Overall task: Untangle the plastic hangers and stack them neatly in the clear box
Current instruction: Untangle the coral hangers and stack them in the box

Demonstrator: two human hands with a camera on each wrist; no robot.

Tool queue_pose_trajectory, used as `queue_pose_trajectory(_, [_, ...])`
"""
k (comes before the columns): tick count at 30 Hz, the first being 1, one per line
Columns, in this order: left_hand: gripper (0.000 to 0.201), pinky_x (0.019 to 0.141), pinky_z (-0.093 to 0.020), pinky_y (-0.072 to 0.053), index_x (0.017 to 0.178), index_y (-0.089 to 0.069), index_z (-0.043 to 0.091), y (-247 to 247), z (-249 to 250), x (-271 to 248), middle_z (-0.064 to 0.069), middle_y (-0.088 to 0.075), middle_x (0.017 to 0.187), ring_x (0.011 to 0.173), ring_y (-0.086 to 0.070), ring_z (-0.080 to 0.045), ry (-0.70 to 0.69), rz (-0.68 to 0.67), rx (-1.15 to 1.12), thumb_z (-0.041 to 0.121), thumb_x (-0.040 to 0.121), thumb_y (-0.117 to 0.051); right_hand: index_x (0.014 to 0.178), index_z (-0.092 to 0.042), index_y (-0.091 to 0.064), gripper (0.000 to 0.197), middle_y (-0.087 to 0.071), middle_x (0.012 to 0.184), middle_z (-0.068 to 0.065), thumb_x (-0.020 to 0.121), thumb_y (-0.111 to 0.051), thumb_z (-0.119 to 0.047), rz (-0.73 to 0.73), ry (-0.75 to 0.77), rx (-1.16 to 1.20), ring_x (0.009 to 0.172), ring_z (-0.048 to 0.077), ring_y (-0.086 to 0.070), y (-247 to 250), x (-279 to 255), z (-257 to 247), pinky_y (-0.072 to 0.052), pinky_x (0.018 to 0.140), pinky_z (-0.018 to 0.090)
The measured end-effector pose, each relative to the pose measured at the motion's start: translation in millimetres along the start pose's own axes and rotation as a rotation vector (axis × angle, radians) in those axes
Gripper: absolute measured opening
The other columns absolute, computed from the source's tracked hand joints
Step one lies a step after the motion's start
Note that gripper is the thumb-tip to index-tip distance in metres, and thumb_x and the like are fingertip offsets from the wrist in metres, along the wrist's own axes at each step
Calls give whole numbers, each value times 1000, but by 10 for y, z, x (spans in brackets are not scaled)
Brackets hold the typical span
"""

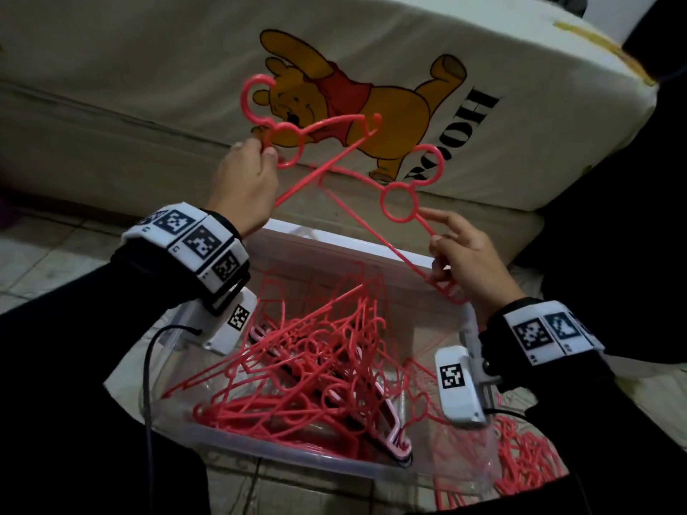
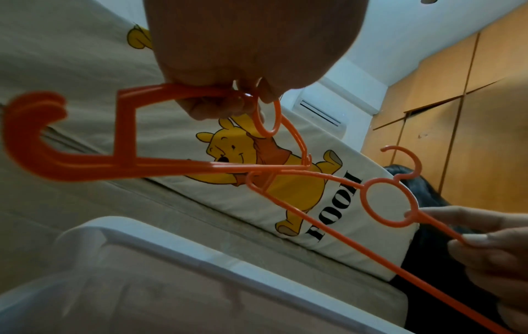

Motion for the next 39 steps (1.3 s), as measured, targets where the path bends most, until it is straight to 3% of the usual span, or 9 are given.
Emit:
queue_pose_trajectory(3, [33,80,-34,-34,114,-57,5,-50,19,-39,-17,-58,116,107,-51,-31,33,-45,-54,23,102,-32,105,-37,-60,37,-31,57,0,98,-38,-8,-38,-155,284,44,15,-37,-150,-77,-15,-46,51,30])
queue_pose_trajectory(9, [31,80,-31,-35,116,-58,13,-190,81,-160,-11,-60,118,107,-53,-27,62,-190,-117,25,102,-33,115,-17,-52,30,-43,58,5,96,-38,2,-173,-245,640,53,17,-51,-539,-189,-20,-56,69,44])
queue_pose_trajectory(11, [30,77,-27,-32,114,-59,13,-263,123,-242,-7,-59,116,101,-52,-19,37,-251,-135,24,102,-33,116,-15,-51,30,-54,62,7,95,-40,4,-201,-192,597,58,17,-57,-618,-197,-14,-53,69,36])
queue_pose_trajectory(15, [31,76,-21,-30,112,-61,11,-340,181,-335,-7,-61,120,106,-51,-15,-4,-304,-139,23,102,-34,110,-15,-46,23,-69,71,9,92,-51,0,-233,-180,410,49,6,-57,-718,-179,26,-41,45,17])
queue_pose_trajectory(19, [31,79,-21,-31,113,-61,8,-321,200,-336,-9,-61,119,112,-52,-21,-7,-323,-156,22,102,-35,90,-13,-41,12,-71,66,7,97,-44,-3,-214,-192,407,45,11,-58,-770,-133,35,-42,39,21])
queue_pose_trajectory(24, [29,74,-22,-29,108,-60,13,-350,196,-378,-2,-53,101,100,-50,-18,38,-451,-187,23,101,-34,79,-17,-50,19,-66,68,9,94,-52,-5,-56,-55,251,42,9,-54,-746,-50,43,-37,37,18])
queue_pose_trajectory(28, [32,75,-28,-42,116,-56,-2,-442,262,-489,-26,-56,115,105,-54,-37,100,-602,-305,18,99,-37,79,-17,-50,19,-67,59,-1,92,-54,-5,-22,11,232,43,6,-57,-782,20,54,-38,38,16])
queue_pose_trajectory(33, [21,71,-30,-38,100,-57,5,-444,269,-522,-16,-60,104,93,-55,-25,-66,-648,-222,19,96,-43,77,-20,-50,20,-66,54,-5,92,-56,-7,-34,31,205,39,5,-54,-874,52,98,-37,35,16])
queue_pose_trajectory(39, [17,95,-42,-41,108,-53,9,-429,240,-529,-15,-58,113,108,-53,-27,-184,-639,-164,14,96,-42,69,-24,-61,27,-64,56,-8,84,-65,-2,36,172,80,42,-2,-53,-836,58,64,-39,40,15])
Point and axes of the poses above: each hand's wrist, its own x-axis towards the middle knuckle, its own y-axis out of the back of the hand, z = x × y, the point moved 1 cm from there along x, towards the middle knuckle
